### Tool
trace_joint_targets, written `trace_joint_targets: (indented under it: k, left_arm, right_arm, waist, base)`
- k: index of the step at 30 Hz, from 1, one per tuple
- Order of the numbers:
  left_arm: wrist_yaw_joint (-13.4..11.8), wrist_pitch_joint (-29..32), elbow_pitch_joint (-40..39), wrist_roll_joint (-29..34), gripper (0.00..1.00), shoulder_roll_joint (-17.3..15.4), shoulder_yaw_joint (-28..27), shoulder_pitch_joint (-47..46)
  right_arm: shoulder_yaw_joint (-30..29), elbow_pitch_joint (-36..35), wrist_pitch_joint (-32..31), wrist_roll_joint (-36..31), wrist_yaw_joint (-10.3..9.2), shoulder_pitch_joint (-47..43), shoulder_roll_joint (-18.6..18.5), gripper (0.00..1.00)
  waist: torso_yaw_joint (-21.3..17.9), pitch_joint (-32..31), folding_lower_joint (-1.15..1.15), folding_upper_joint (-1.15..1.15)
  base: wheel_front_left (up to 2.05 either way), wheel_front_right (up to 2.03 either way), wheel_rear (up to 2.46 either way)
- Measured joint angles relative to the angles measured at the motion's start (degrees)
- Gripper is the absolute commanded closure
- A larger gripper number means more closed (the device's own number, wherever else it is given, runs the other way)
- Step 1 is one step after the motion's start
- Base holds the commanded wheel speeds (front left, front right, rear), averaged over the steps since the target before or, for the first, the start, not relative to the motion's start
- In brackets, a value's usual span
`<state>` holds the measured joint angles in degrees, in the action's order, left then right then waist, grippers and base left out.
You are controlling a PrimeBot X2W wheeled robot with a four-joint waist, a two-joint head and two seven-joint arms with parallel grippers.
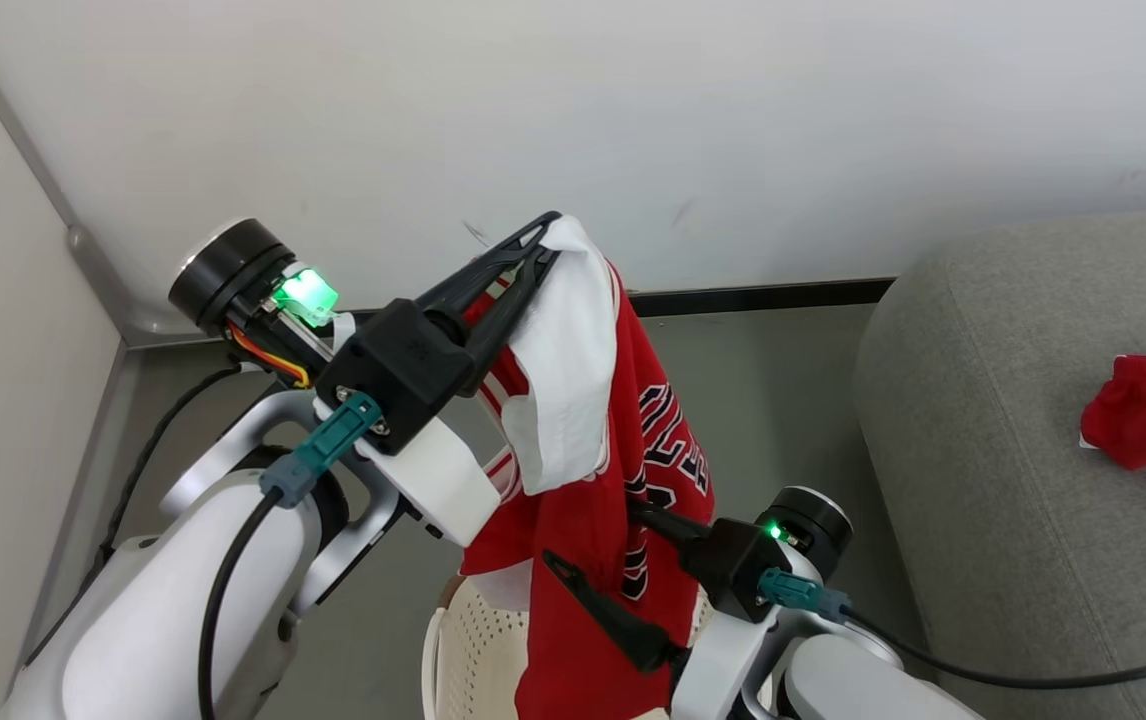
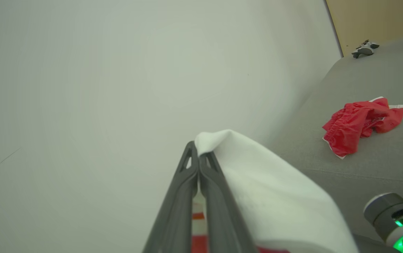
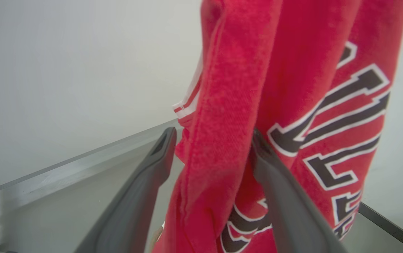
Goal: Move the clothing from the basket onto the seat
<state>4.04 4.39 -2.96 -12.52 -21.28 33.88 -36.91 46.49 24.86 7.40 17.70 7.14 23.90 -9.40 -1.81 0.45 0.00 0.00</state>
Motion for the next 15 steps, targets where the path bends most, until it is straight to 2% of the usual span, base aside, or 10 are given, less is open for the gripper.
trace_joint_targets:
  k: [5, 6, 7, 8, 9, 11, 15]
  left_arm:
    - [0.09, 1.03, -0.67, -0.45, 1.00, 0.48, 0.75, -0.87]
    - [0.10, 1.16, -0.79, -0.49, 1.00, 0.60, 0.85, -0.90]
    - [0.11, 1.18, -0.85, -0.65, 1.00, 0.74, 0.96, -0.90]
    - [0.33, 1.24, -0.86, -1.04, 1.00, 0.87, 1.00, -0.90]
    - [0.53, 1.47, -0.87, -1.41, 1.00, 1.02, 1.01, -0.90]
    - [0.53, 1.76, -0.86, -2.09, 1.00, 1.55, 1.00, -0.90]
    - [0.51, 1.92, -0.44, -3.53, 1.00, 1.70, 0.54, -0.73]
  right_arm:
    - [-0.08, 2.90, 2.15, -1.26, 0.00, 1.20, 1.43, 0.00]
    - [-0.08, 3.49, 2.44, -1.88, 0.00, 1.43, 1.67, 0.28]
    - [-0.10, 4.12, 2.81, -2.50, 0.00, 1.77, 1.80, 0.51]
    - [-0.32, 4.80, 3.04, -3.04, 0.00, 2.18, 1.91, 0.65]
    - [-0.52, 5.33, 3.36, -3.60, 0.00, 2.38, 1.91, 0.65]
    - [-1.07, 6.39, 3.93, -4.44, 0.00, 2.60, 1.92, 1.00]
    - [-2.00, 7.67, 4.71, -4.47, 0.00, 3.11, 2.03, 1.00]
  waist:
    - [0.74, -0.20, 0.00, 0.00]
    - [0.88, -0.25, 0.00, 0.00]
    - [1.03, -0.31, 0.00, 0.00]
    - [1.18, -0.36, 0.00, 0.00]
    - [1.32, -0.42, 0.00, 0.00]
    - [1.58, -0.56, 0.00, 0.00]
    - [1.95, -0.86, 0.00, 0.00]
  base:
    - [0.00, 0.00, 0.00]
    - [0.00, 0.00, 0.00]
    - [0.00, 0.00, 0.00]
    - [0.00, 0.00, 0.00]
    - [0.00, 0.00, 0.00]
    - [0.00, 0.00, 0.00]
    - [0.00, 0.00, 0.00]
